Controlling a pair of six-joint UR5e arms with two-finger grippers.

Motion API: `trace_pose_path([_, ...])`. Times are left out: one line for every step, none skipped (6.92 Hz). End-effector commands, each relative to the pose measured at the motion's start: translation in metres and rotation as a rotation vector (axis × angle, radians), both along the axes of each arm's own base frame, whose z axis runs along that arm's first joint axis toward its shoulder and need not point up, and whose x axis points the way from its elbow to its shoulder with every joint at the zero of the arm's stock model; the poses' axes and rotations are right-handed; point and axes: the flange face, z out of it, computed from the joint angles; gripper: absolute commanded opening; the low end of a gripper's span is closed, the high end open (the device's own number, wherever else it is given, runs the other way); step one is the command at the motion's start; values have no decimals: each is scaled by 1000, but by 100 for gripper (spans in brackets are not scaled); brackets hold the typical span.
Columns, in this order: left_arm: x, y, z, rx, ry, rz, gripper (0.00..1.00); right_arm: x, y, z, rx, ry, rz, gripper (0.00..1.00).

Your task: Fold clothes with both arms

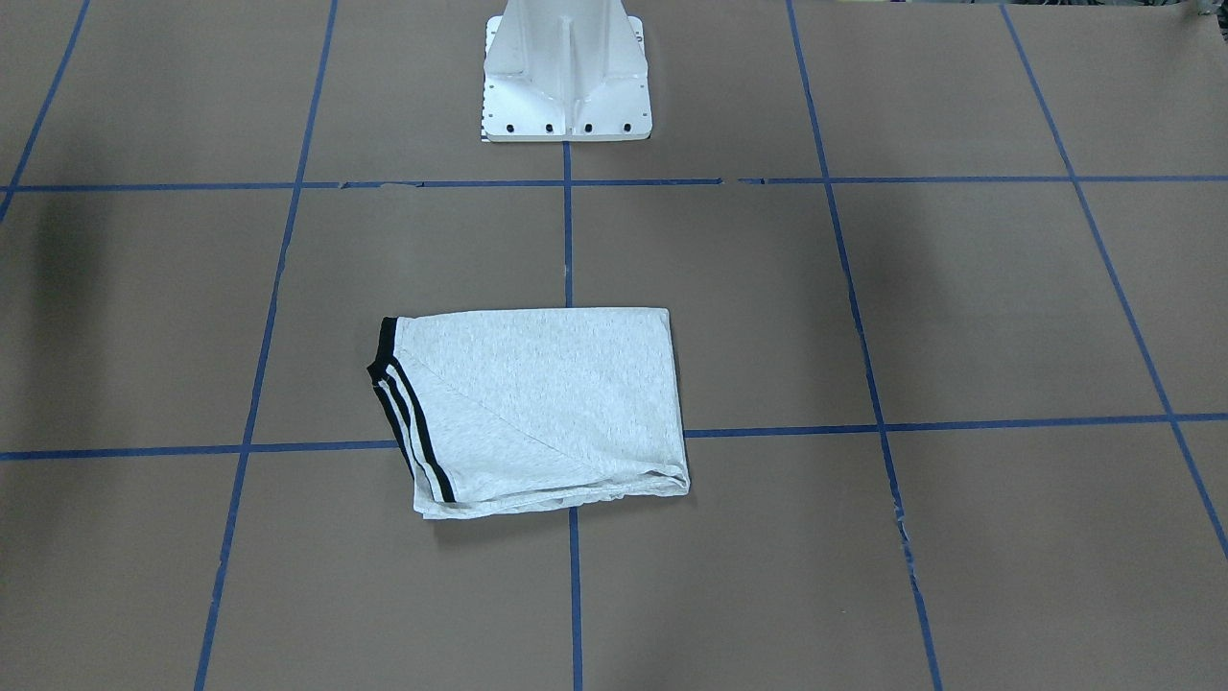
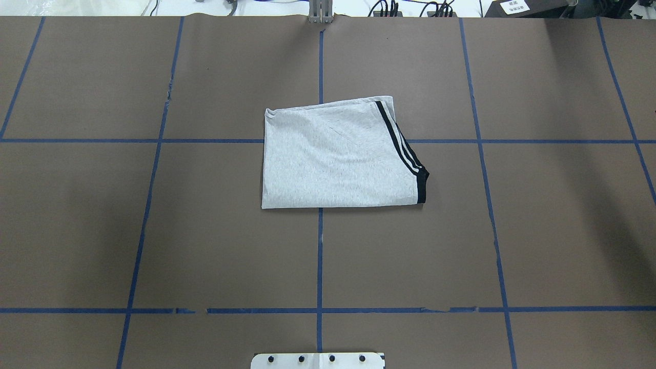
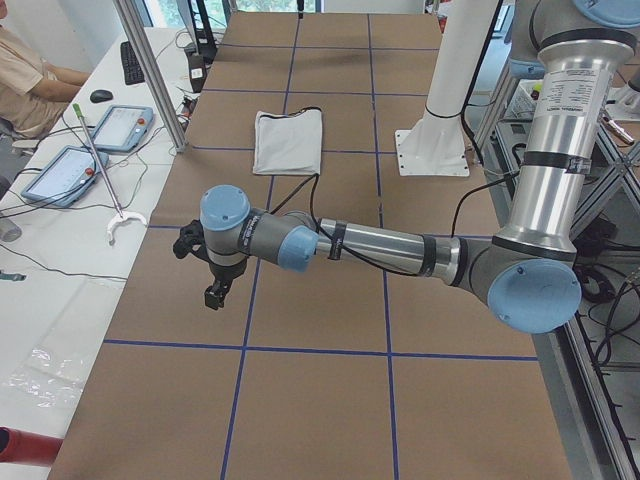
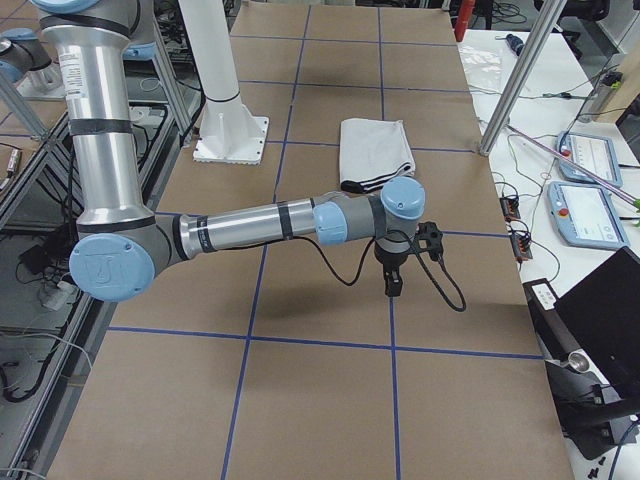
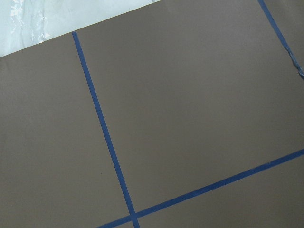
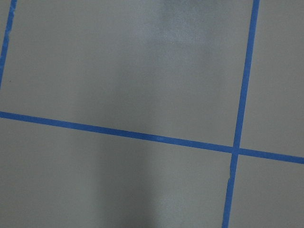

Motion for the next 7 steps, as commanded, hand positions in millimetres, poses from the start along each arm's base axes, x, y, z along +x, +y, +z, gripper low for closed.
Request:
trace_pose_path([3, 0, 0, 0, 6, 6, 100, 0, -1, 2, 1, -1, 0, 100])
trace_pose_path([4, 1, 5, -6, 6, 9, 100, 0, 0, -4, 15, -3, 0, 100])
trace_pose_path([4, 1, 11, -21, 3, 6, 100, -1, 0, -3, 16, 4, -3, 100])
trace_pose_path([4, 1, 10, -20, 4, 7, 100, -3, -3, 0, 11, 7, -6, 100])
trace_pose_path([3, 1, 9, -18, 1, 6, 100, -4, -1, 2, 6, 16, -7, 100])
trace_pose_path([3, 1, 16, -32, -1, 5, 100, -2, 1, 15, -8, 66, -2, 100])
trace_pose_path([3, 2, 21, -43, -1, 5, 100, -11, 0, 25, -27, 78, -16, 100])
